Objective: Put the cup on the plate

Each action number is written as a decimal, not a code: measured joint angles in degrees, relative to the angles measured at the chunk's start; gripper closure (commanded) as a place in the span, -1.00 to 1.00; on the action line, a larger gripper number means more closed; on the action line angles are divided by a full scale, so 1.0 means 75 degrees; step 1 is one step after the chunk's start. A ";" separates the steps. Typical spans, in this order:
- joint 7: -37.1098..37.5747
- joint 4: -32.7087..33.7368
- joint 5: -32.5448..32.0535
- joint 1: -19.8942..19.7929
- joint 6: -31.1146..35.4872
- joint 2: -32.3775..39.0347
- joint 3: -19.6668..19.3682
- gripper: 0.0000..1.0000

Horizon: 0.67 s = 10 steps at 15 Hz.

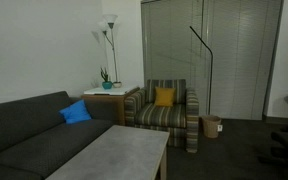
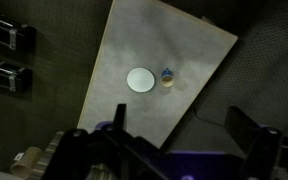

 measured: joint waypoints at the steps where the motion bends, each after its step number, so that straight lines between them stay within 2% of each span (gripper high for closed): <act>1: 0.0000 0.0000 0.0000 0.0000 0.0000 0.0000 0.0000 -1.00; 10: -0.0006 0.0040 0.0029 0.0018 0.0134 0.0137 -0.0065 -1.00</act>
